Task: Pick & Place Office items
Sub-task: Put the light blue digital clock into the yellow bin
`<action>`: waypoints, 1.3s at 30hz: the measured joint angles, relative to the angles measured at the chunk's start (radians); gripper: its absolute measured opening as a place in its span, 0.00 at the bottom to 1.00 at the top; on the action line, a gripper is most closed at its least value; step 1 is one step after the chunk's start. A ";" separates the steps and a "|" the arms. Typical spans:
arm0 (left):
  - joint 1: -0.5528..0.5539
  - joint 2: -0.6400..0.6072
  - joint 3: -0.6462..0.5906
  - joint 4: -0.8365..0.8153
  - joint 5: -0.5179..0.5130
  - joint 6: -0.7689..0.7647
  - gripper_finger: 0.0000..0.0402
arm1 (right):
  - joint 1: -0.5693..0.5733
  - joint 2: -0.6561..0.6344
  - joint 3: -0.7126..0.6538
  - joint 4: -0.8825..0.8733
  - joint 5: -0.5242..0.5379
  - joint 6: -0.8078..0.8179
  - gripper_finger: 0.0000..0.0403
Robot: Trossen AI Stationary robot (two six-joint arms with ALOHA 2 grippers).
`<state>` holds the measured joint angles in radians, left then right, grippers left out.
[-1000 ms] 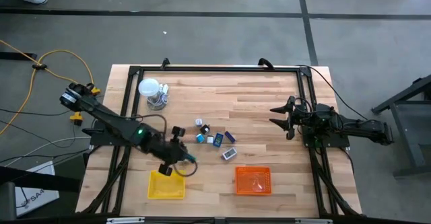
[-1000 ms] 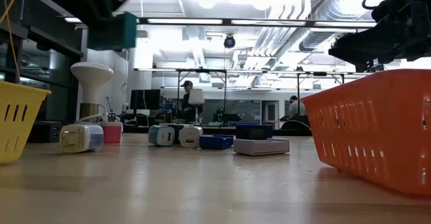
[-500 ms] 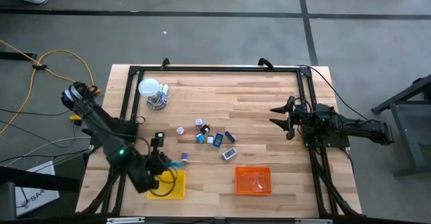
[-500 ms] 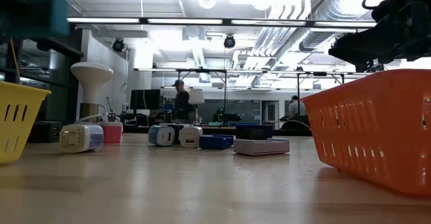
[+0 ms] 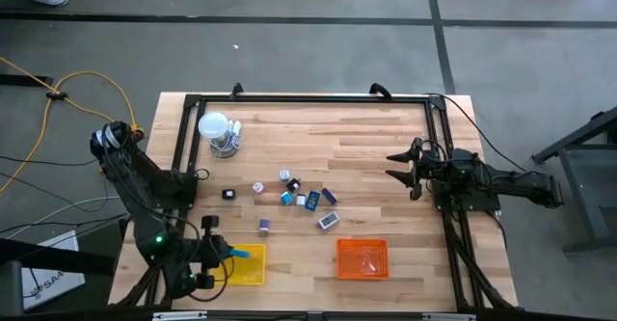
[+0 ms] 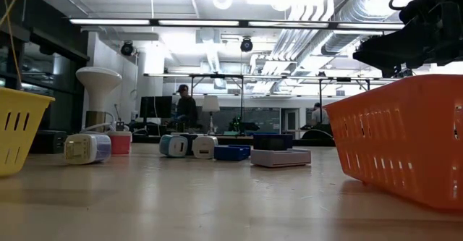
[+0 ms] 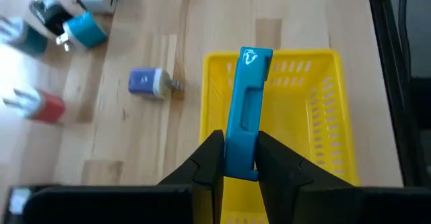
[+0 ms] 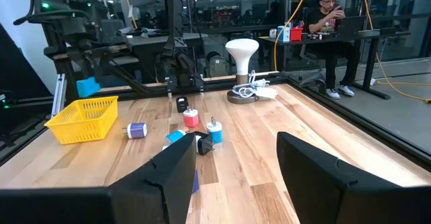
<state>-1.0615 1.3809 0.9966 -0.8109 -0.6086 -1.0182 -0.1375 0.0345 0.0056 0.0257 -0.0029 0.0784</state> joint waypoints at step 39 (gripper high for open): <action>-0.020 0.302 0.000 0.091 0.011 -0.187 0.18 | 0.000 0.000 0.000 0.000 0.000 0.000 0.48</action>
<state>-1.0817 1.6825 0.9970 -0.7201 -0.5980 -1.2049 -0.1378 0.0345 0.0058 0.0257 -0.0029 0.0784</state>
